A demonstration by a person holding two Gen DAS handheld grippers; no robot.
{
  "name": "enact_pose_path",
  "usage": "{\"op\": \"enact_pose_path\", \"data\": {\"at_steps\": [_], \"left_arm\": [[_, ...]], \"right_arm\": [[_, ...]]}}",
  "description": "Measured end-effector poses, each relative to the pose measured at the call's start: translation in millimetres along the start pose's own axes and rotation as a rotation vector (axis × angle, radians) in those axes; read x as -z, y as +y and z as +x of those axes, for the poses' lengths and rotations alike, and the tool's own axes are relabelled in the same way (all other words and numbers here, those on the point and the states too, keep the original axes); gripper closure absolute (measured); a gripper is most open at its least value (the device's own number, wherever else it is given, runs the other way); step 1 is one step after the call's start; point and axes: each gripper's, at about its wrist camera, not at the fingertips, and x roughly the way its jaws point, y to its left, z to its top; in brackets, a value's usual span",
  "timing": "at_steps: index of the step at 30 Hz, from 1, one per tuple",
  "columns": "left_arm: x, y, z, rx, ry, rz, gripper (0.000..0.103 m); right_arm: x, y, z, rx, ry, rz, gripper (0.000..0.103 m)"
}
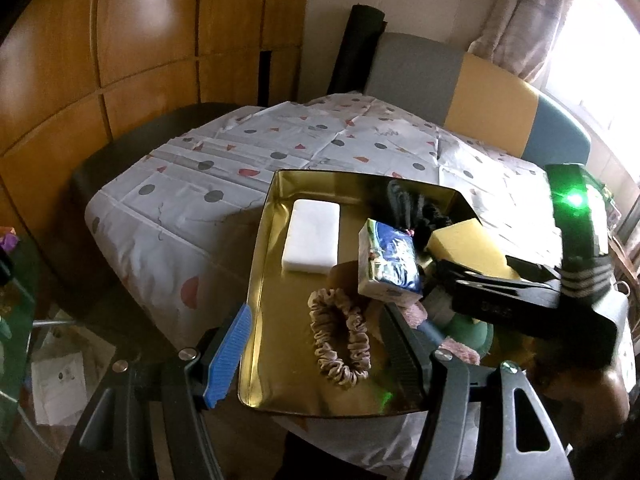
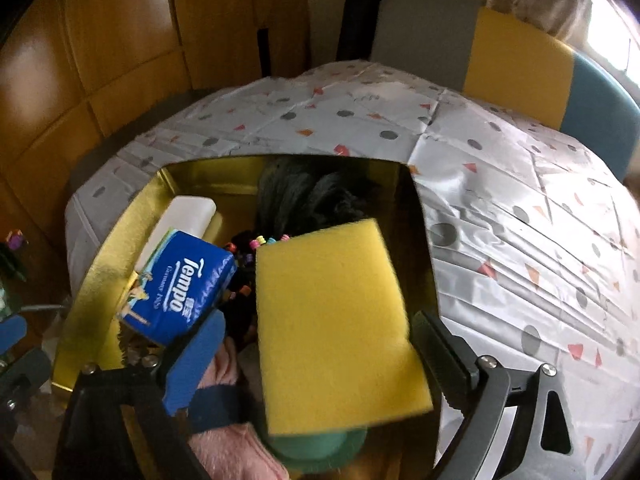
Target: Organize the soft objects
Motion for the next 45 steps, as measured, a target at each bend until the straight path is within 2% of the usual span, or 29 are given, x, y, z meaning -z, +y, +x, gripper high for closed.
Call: {"op": "enact_pose_path", "data": {"at_steps": [6,13,18,26,45], "left_arm": [[3,-5,-9,-0.016,-0.033,0.003,0.036],[10,-19,-29,-0.044,-0.109,0.019,0.036],[17,-26,-36,-0.046,-0.117,0.023,0.036],[27,-32,-41,-0.061,-0.123,0.023,0.036],[27,-29,-39,-0.068,-0.107,0.01,0.036]], "right_arm": [[17,-7,-36,0.028,-0.078,0.02,0.0],[48,-21,-84,0.119,-0.168,0.097,0.0],[61,-23,-104,0.153,-0.214,0.109,0.0],[61,-9,-115,0.155,-0.249,0.063,0.0],[64,-6,-113,0.148,-0.242,0.069,0.0]]}}
